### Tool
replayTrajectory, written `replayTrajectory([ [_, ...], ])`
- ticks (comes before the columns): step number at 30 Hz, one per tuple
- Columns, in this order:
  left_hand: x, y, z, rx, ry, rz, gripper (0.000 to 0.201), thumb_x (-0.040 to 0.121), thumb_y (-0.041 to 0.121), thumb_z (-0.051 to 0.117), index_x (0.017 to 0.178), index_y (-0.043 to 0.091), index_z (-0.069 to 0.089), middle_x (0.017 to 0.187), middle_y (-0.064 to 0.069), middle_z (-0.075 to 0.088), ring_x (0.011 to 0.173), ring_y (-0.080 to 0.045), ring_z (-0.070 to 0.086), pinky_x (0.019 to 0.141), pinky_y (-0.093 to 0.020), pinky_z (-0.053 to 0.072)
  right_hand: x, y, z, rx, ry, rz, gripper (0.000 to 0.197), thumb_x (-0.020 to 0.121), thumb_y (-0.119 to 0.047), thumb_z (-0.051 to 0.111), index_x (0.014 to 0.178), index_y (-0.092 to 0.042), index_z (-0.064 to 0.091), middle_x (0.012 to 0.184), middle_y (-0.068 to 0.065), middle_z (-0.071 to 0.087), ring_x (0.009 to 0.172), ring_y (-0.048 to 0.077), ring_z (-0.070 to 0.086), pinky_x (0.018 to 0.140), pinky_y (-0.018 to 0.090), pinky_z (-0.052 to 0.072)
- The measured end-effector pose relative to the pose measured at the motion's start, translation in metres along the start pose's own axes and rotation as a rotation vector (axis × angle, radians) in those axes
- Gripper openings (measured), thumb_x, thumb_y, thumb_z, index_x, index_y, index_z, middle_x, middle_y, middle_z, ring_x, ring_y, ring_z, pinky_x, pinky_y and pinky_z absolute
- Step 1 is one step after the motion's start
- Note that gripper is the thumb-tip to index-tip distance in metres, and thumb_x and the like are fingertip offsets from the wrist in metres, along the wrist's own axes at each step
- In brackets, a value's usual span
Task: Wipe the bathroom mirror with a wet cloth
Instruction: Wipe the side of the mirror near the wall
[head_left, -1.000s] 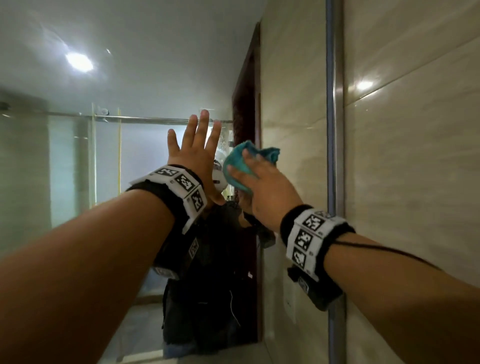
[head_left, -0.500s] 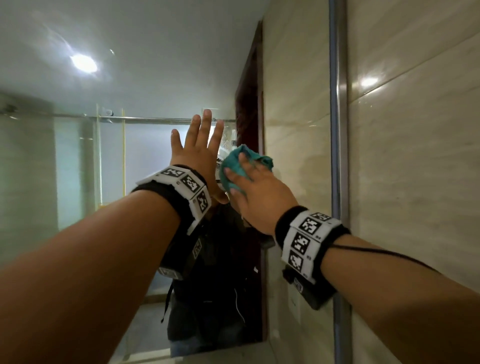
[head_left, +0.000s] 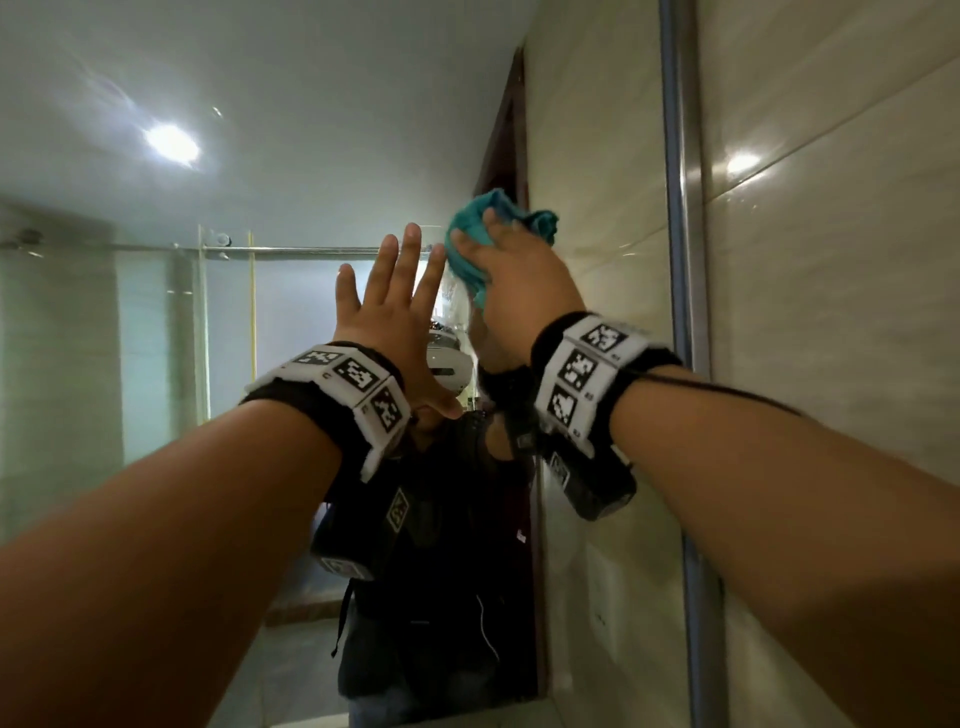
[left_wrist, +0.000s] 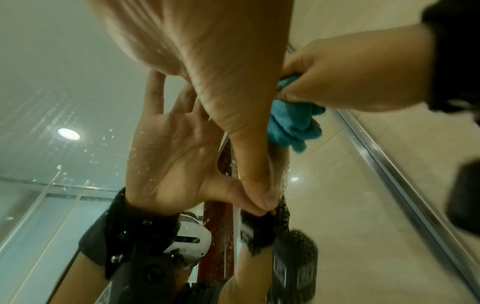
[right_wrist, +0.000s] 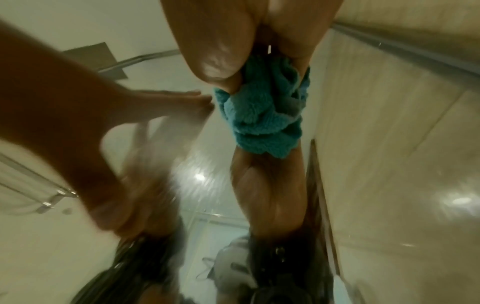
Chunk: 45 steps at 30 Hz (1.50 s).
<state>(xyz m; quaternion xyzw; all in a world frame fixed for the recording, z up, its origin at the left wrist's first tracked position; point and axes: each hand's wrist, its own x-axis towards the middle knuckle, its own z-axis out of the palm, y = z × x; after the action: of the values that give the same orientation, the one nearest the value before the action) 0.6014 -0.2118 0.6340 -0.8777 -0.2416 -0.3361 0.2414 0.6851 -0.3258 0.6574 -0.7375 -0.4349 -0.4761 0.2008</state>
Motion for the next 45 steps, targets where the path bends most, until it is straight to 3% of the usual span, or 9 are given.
replayTrajectory([
  [9, -0.012, 0.005, -0.005, 0.05, 0.054, -0.006, 0.145, 0.053, 0.09, 0.053, 0.138, 0.012, -0.035, 0.149, -0.013, -0.034, 0.14, -0.031, -0.025, 0.112, -0.058, -0.003, -0.091, -0.006, 0.04, 0.111, -0.179, -0.145, 0.059, 0.092, -0.013, 0.051, 0.144, -0.032, 0.03, 0.158, -0.002, 0.005, 0.142, 0.025, 0.012, 0.114, 0.042, 0.025],
  [14, -0.04, 0.026, 0.016, 0.03, -0.047, 0.076, 0.147, 0.054, 0.082, 0.061, 0.133, 0.012, -0.041, 0.148, -0.012, -0.038, 0.139, -0.03, -0.029, 0.113, -0.056, -0.009, -0.078, 0.02, 0.03, 0.038, -0.202, -0.229, 0.059, 0.089, -0.013, 0.058, 0.141, -0.032, 0.038, 0.157, -0.002, 0.013, 0.141, 0.022, 0.019, 0.115, 0.038, 0.022],
  [22, -0.04, 0.031, 0.035, 0.008, -0.006, 0.047, 0.154, 0.049, 0.081, 0.066, 0.13, 0.014, -0.046, 0.142, -0.009, -0.045, 0.135, -0.029, -0.035, 0.105, -0.053, -0.02, -0.036, 0.057, 0.008, 0.181, 0.105, 0.226, 0.059, 0.093, -0.002, 0.041, 0.145, -0.026, 0.029, 0.157, 0.004, 0.009, 0.144, 0.024, 0.009, 0.118, 0.032, 0.008],
  [28, -0.042, 0.033, 0.03, 0.025, 0.006, 0.04, 0.153, 0.05, 0.081, 0.067, 0.133, 0.012, -0.042, 0.146, -0.012, -0.04, 0.138, -0.031, -0.031, 0.108, -0.054, -0.015, -0.109, 0.029, 0.06, 0.089, -0.115, -0.263, 0.07, 0.072, -0.002, 0.075, 0.133, -0.028, 0.051, 0.149, 0.008, 0.034, 0.131, 0.037, 0.039, 0.102, 0.051, 0.04],
  [33, -0.04, 0.034, 0.032, 0.022, -0.015, 0.024, 0.156, 0.047, 0.079, 0.07, 0.135, 0.013, -0.041, 0.146, -0.01, -0.04, 0.138, -0.029, -0.032, 0.11, -0.055, -0.012, -0.064, 0.06, 0.012, 0.255, 0.047, 0.147, 0.057, 0.093, 0.001, 0.042, 0.145, -0.018, 0.031, 0.157, 0.008, 0.011, 0.143, 0.024, 0.013, 0.115, 0.026, 0.009],
  [35, -0.04, 0.033, 0.031, 0.022, -0.019, 0.024, 0.155, 0.047, 0.079, 0.069, 0.135, 0.013, -0.041, 0.147, -0.01, -0.04, 0.138, -0.029, -0.032, 0.11, -0.054, -0.013, -0.066, 0.052, 0.014, 0.264, 0.092, 0.294, 0.058, 0.094, 0.001, 0.038, 0.147, -0.02, 0.027, 0.157, 0.008, 0.005, 0.144, 0.024, 0.006, 0.116, 0.028, 0.005],
  [39, -0.043, 0.035, 0.028, 0.048, -0.025, 0.027, 0.153, 0.049, 0.081, 0.066, 0.135, 0.012, -0.04, 0.147, -0.012, -0.039, 0.138, -0.03, -0.03, 0.11, -0.054, -0.013, -0.116, 0.018, 0.062, 0.318, -0.018, -0.074, 0.067, 0.082, 0.009, 0.056, 0.137, -0.027, 0.045, 0.155, 0.005, 0.021, 0.143, 0.03, 0.015, 0.115, 0.049, 0.021],
  [41, -0.044, 0.036, 0.027, 0.045, -0.024, 0.026, 0.153, 0.049, 0.082, 0.065, 0.137, 0.012, -0.038, 0.148, -0.013, -0.037, 0.138, -0.031, -0.029, 0.11, -0.054, -0.012, -0.134, 0.017, 0.063, 0.261, -0.164, -0.246, 0.061, 0.08, 0.012, 0.055, 0.133, -0.019, 0.052, 0.152, 0.008, 0.028, 0.141, 0.031, 0.019, 0.115, 0.044, 0.017],
  [45, -0.042, 0.035, 0.029, 0.049, -0.021, 0.02, 0.153, 0.049, 0.08, 0.068, 0.138, 0.012, -0.036, 0.148, -0.012, -0.037, 0.139, -0.03, -0.029, 0.109, -0.054, -0.013, -0.112, 0.043, 0.037, 0.239, -0.075, -0.048, 0.054, 0.088, 0.002, 0.046, 0.137, -0.022, 0.046, 0.153, 0.008, 0.025, 0.141, 0.029, 0.018, 0.113, 0.037, 0.018],
])
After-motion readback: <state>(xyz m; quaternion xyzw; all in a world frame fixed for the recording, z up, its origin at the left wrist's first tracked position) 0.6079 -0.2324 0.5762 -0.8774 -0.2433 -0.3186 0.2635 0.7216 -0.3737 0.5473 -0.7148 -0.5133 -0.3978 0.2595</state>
